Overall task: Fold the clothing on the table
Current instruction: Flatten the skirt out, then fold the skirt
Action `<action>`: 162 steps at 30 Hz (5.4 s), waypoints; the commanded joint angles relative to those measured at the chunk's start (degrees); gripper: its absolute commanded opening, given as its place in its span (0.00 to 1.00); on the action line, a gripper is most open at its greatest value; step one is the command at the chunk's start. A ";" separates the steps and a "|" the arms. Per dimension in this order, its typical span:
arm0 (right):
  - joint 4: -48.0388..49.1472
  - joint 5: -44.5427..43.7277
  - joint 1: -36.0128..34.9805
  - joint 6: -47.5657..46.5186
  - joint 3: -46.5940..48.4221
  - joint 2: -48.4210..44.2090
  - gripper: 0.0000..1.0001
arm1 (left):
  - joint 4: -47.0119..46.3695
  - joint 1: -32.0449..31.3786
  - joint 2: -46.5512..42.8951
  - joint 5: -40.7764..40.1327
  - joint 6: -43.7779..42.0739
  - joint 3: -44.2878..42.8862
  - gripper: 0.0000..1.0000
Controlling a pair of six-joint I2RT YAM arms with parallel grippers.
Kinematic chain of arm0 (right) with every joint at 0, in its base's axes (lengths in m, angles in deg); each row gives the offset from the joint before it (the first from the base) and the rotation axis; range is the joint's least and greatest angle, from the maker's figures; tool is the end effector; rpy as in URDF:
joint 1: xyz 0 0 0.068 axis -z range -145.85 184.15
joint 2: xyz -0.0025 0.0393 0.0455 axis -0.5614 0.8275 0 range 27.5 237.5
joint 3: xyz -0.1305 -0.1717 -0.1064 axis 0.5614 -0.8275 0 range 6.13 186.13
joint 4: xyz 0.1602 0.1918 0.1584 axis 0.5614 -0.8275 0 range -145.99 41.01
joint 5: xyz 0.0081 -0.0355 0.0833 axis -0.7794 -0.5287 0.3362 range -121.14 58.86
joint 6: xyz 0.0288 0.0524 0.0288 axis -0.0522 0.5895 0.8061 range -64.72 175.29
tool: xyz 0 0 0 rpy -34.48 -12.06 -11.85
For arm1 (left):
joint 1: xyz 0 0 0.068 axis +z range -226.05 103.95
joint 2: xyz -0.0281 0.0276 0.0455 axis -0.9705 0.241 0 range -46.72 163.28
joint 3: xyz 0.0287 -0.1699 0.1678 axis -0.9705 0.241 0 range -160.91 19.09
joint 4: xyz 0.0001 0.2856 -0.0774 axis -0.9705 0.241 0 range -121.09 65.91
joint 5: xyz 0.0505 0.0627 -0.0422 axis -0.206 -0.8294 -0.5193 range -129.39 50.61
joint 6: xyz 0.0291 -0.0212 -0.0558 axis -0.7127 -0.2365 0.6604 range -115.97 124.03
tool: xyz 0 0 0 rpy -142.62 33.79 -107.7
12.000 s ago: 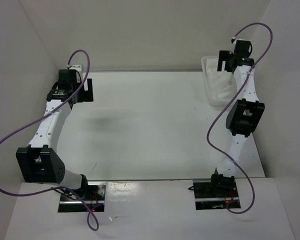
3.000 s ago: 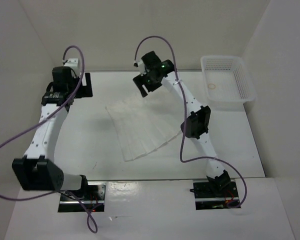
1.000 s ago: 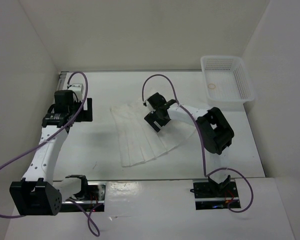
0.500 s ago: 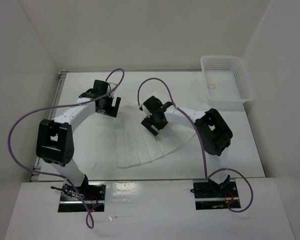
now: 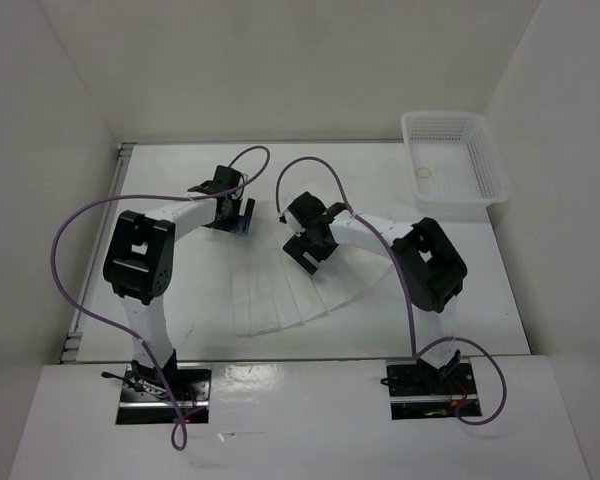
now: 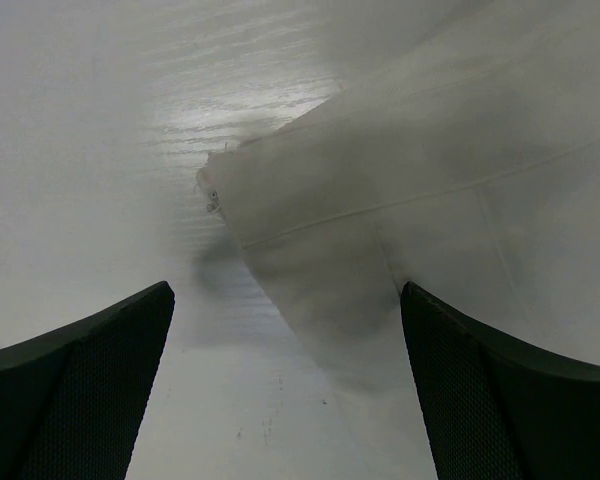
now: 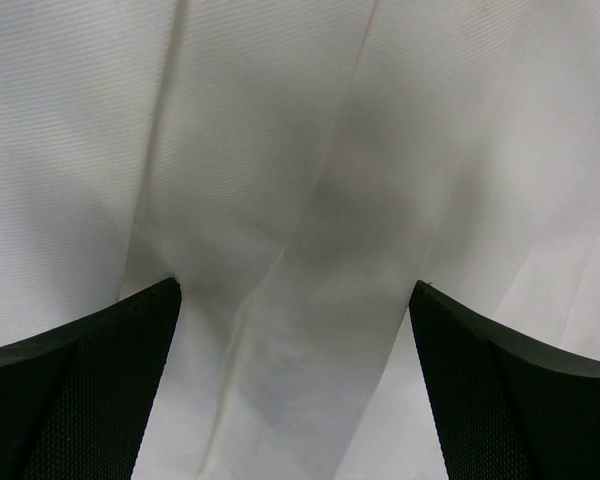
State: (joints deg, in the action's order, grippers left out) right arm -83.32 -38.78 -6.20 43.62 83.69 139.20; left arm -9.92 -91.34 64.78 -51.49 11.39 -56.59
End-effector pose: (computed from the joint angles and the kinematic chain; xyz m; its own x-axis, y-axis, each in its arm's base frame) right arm 0.3232 0.2653 0.1019 -0.5720 -0.7490 -0.3344 -0.7354 0.6488 -0.1954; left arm 0.4236 -0.1044 0.1066 -0.8211 0.0947 -0.5629 0.0430 0.9936 0.1044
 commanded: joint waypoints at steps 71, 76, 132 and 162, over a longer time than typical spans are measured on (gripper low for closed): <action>1.63 11.24 13.55 -10.66 -1.54 -20.47 0.86 | 9.68 14.67 14.71 41.80 -7.44 -21.79 0.67; 3.39 11.77 15.31 -11.28 -1.53 -18.19 0.86 | 10.21 14.67 15.76 42.33 -7.44 -23.02 0.59; -6.28 48.95 31.31 -9.70 46.28 32.09 0.74 | 13.46 13.62 17.43 44.71 -12.28 -23.90 0.10; -7.25 41.66 29.55 -11.28 45.84 24.72 0.00 | 17.50 11.95 15.77 41.19 -14.39 -32.86 0.09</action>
State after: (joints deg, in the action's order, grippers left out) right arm -90.81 5.66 23.78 32.89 128.69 170.80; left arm 6.56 -79.28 83.05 -9.44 -0.70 -85.90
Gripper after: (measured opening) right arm 0.005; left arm 0.120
